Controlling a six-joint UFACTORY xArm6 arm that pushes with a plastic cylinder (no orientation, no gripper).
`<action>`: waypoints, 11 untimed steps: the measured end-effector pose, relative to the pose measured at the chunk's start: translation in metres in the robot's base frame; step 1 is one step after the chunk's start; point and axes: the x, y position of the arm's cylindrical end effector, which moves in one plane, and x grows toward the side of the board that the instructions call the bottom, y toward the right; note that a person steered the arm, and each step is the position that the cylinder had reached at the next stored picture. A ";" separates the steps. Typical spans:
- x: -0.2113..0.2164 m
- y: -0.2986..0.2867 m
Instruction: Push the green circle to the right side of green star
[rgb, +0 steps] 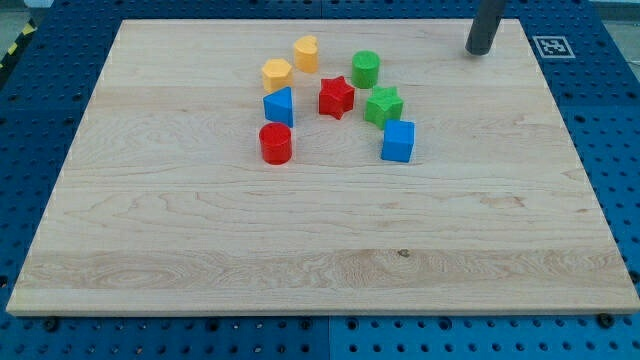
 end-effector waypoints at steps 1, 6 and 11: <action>-0.001 -0.034; 0.004 -0.186; 0.049 -0.148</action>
